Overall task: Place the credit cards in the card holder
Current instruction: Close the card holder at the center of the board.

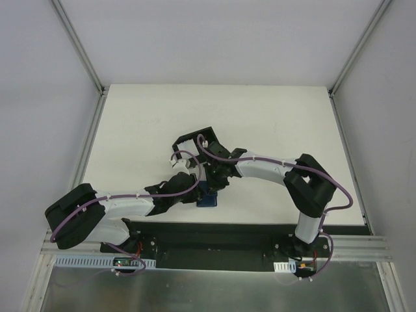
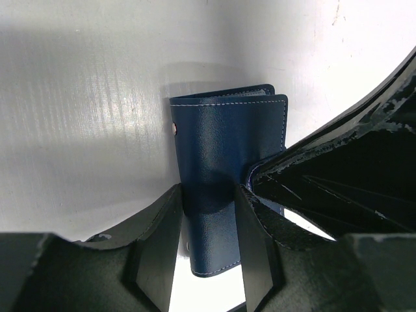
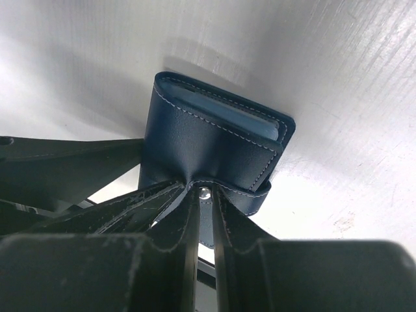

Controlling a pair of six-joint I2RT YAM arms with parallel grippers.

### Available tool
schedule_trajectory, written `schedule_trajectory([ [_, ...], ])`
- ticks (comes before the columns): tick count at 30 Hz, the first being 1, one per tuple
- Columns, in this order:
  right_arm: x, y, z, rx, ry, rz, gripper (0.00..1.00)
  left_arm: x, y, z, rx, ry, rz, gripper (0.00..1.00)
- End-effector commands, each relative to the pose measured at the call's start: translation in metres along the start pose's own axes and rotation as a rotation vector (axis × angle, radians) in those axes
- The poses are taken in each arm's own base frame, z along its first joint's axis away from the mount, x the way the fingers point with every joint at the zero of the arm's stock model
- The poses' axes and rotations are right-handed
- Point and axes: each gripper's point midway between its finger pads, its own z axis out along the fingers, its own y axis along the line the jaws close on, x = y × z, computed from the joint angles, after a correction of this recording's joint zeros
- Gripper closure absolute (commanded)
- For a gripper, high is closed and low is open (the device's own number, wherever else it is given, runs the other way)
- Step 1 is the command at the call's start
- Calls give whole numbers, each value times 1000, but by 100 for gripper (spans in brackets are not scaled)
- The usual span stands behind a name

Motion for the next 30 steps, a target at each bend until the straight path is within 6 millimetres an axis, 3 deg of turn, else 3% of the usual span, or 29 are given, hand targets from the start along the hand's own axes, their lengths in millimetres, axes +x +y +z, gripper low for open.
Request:
schedule_trajectory([
  [1,66,-83,40,312,217,-18,87,46,63,-8,-194,150,73,62],
  [15,70,-91,50,388,205,-25,91,48,64,-8,-192,153,67,62],
  [23,81,-101,56,449,247,-38,91,48,64,-8,-192,152,60,62],
  [30,82,-95,63,411,251,-38,91,47,64,-9,-189,148,62,62],
])
